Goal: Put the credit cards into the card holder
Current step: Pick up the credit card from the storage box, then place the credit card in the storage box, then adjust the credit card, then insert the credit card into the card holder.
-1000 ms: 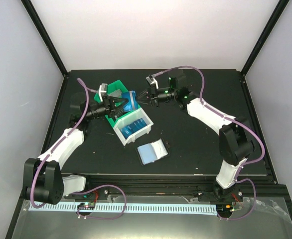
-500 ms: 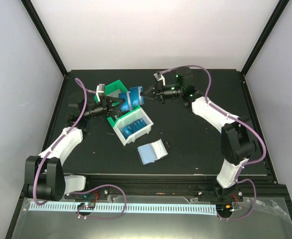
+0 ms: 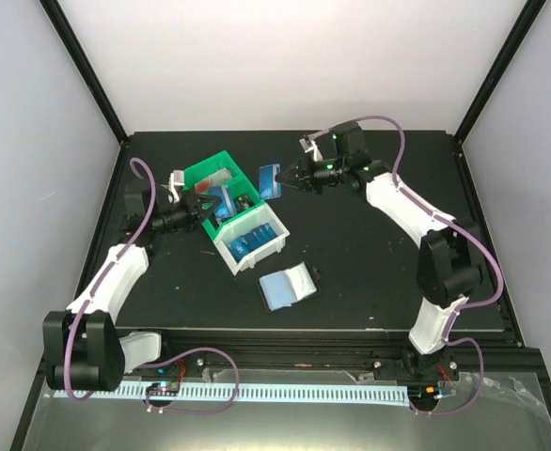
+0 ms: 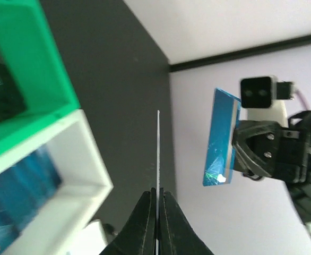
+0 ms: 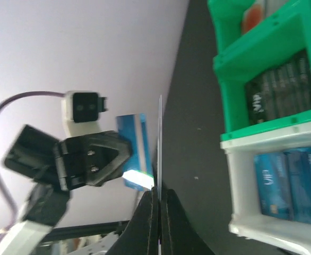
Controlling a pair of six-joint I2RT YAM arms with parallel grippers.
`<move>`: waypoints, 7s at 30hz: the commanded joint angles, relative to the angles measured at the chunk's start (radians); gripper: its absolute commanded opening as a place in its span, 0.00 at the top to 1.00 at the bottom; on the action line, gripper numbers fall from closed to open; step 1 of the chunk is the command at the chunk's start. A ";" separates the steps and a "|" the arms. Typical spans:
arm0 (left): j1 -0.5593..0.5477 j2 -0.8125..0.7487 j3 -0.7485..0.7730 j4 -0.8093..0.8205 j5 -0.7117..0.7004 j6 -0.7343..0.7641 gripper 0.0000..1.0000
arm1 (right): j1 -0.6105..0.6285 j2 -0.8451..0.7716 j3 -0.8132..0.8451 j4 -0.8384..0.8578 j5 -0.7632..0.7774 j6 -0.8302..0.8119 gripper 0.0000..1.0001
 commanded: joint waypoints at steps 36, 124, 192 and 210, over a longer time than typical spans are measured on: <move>0.009 -0.152 0.083 -0.392 -0.231 0.286 0.99 | 0.301 0.442 0.446 -0.627 0.397 -0.449 0.71; -0.982 0.233 0.009 -0.567 -1.019 0.131 0.68 | 0.131 -0.112 -0.622 -0.066 0.247 -0.489 0.99; -1.002 0.278 -0.037 -0.565 -0.978 0.126 0.81 | 0.267 -0.008 -0.726 0.197 0.185 -0.232 0.86; -1.003 0.275 -0.037 -0.564 -0.980 0.140 0.81 | 0.279 -0.140 -0.667 -0.095 0.440 -0.272 0.44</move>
